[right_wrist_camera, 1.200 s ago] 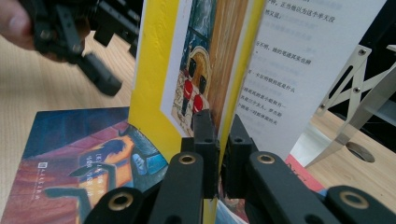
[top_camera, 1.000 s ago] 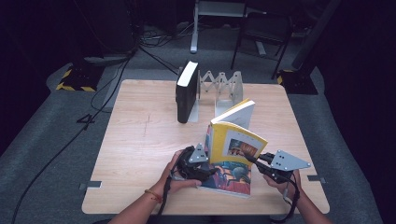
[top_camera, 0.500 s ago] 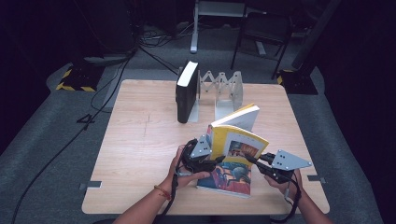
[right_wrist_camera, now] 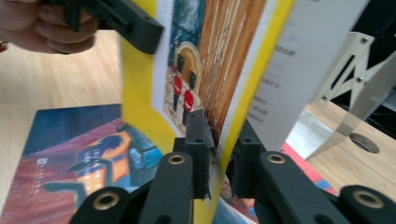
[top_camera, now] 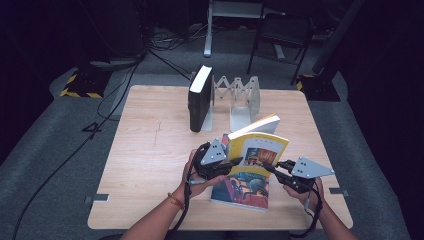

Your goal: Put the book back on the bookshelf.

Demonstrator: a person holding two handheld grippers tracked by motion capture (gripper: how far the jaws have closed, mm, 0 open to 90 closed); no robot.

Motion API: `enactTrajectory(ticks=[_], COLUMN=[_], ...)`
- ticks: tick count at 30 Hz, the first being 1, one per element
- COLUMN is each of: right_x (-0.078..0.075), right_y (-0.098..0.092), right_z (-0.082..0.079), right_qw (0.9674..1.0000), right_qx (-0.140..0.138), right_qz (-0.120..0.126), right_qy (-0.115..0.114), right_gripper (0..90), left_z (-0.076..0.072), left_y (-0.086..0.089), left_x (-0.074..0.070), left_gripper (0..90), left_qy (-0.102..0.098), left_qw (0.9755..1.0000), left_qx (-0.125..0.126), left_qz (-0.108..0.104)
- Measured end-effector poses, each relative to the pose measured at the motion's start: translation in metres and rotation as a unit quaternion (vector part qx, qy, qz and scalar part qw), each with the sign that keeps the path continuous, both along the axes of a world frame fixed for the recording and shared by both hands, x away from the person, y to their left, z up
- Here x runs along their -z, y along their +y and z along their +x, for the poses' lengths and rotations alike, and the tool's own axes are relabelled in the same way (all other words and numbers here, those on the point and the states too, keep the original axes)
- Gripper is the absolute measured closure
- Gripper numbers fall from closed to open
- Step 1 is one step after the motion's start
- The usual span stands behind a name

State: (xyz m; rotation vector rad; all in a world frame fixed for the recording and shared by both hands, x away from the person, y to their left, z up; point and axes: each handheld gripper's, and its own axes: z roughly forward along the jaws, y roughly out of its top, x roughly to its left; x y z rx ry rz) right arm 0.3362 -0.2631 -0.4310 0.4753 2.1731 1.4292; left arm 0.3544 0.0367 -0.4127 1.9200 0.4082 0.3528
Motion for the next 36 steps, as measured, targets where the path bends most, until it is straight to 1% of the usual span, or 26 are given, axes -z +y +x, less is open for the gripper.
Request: enactTrajectory(ticks=[1,3,5,8,10,11,12,13,14,15,16,19,20,21,22,24,26,27,28,29,30,32,33,34,35,36], right_x=[0.000,-0.002,-0.003,-0.007,-0.010,-0.011,-0.012,-0.014,-0.015,-0.016,-0.016,-0.017,-0.017,-0.017,-0.017,-0.017,-0.017,-0.017,-0.017,-0.017,-0.017,-0.016,-0.016,-0.016,-0.016,-0.016], right_y=[-0.001,-0.002,-0.002,-0.003,-0.003,-0.002,-0.001,0.000,0.001,0.002,0.004,0.007,0.010,0.011,0.011,0.011,0.011,0.011,0.011,0.011,0.011,0.011,0.011,0.011,0.011,0.011], right_z=[0.001,0.004,0.007,0.009,0.011,0.012,0.013,0.015,0.017,0.017,0.018,0.019,0.019,0.018,0.018,0.019,0.019,0.018,0.018,0.018,0.018,0.018,0.018,0.018,0.018,0.018], right_qw=[1.0000,0.9999,0.9997,0.9993,0.9990,0.9989,0.9987,0.9986,0.9986,0.9986,0.9986,0.9989,0.9991,0.9991,0.9990,0.9988,0.9988,0.9988,0.9989,0.9989,0.9988,0.9987,0.9987,0.9987,0.9987,0.9988], right_qx=[0.003,0.012,0.022,0.033,0.037,0.039,0.042,0.044,0.039,0.039,0.036,0.027,0.027,0.030,0.030,0.032,0.033,0.033,0.033,0.034,0.036,0.036,0.036,0.037,0.037,0.036], right_qz=[0.002,0.004,0.005,0.018,0.024,0.027,0.027,0.028,0.034,0.034,0.034,0.034,0.029,0.029,0.030,0.034,0.034,0.034,0.033,0.032,0.032,0.033,0.033,0.033,0.033,0.033], right_qy=[0.001,0.000,0.001,0.001,0.001,0.003,-0.001,0.002,0.011,0.013,0.015,0.015,0.012,0.010,0.011,0.014,0.013,0.012,0.009,0.010,0.011,0.012,0.012,0.011,0.012,0.008], right_gripper=[75.6,69.7,64.9,55.7,51.9,48.4,43.3,40.9,39.8,38.4,37.8,39.1,39.0,39.8,40.3,41.1,41.2,41.3,41.4,41.8,41.9,42.2,42.2,42.6,43.1,43.2], left_z=[-0.001,-0.003,-0.004,-0.006,-0.007,-0.007,-0.007,-0.007,-0.008,-0.009,-0.009,-0.009,-0.009,-0.009,-0.009,-0.010,-0.010,-0.011,-0.010,-0.010,-0.010,-0.008,-0.008,-0.007,-0.006,-0.004], left_y=[0.000,0.000,-0.001,0.000,0.001,0.001,0.003,0.003,0.003,0.003,0.003,0.003,0.004,0.005,0.005,0.005,0.006,0.006,0.005,0.004,0.002,-0.002,-0.002,-0.004,-0.006,-0.008], left_x=[-0.001,-0.001,-0.001,-0.001,-0.002,-0.002,-0.002,-0.002,-0.002,-0.002,-0.003,-0.003,-0.005,-0.007,-0.010,-0.014,-0.019,-0.021,-0.024,-0.028,-0.030,-0.037,-0.037,-0.040,-0.042,-0.044], left_gripper=[71.9,73.5,74.0,74.3,74.2,74.2,74.2,74.3,74.2,74.0,73.8,72.4,72.4,71.5,71.4,71.5,70.9,70.0,69.1,68.3,67.8,65.2,62.5,62.5,60.4,60.0], left_qy=[-0.004,-0.001,-0.003,-0.003,-0.001,0.002,0.003,-0.001,-0.002,0.000,-0.002,-0.001,-0.001,0.001,-0.001,-0.011,-0.015,-0.019,-0.019,-0.025,-0.029,-0.028,-0.028,-0.030,-0.030,-0.026], left_qw=[1.0000,0.9999,0.9999,0.9999,0.9998,0.9998,0.9997,0.9996,0.9996,0.9996,0.9996,0.9996,0.9996,0.9996,0.9995,0.9995,0.9994,0.9991,0.9991,0.9991,0.9990,0.9989,0.9989,0.9989,0.9989,0.9990], left_qx=[0.003,0.012,0.012,0.015,0.016,0.017,0.022,0.026,0.027,0.026,0.026,0.026,0.026,0.026,0.025,0.022,0.024,0.019,0.020,0.018,0.015,0.010,0.010,0.009,0.008,0.006], left_qz=[0.004,0.002,0.005,0.006,0.007,0.005,0.005,0.008,0.011,0.009,0.011,0.006,-0.007,-0.013,-0.016,-0.019,-0.021,-0.032,-0.033,-0.029,-0.030,-0.036,-0.036,-0.036,-0.034,-0.037])
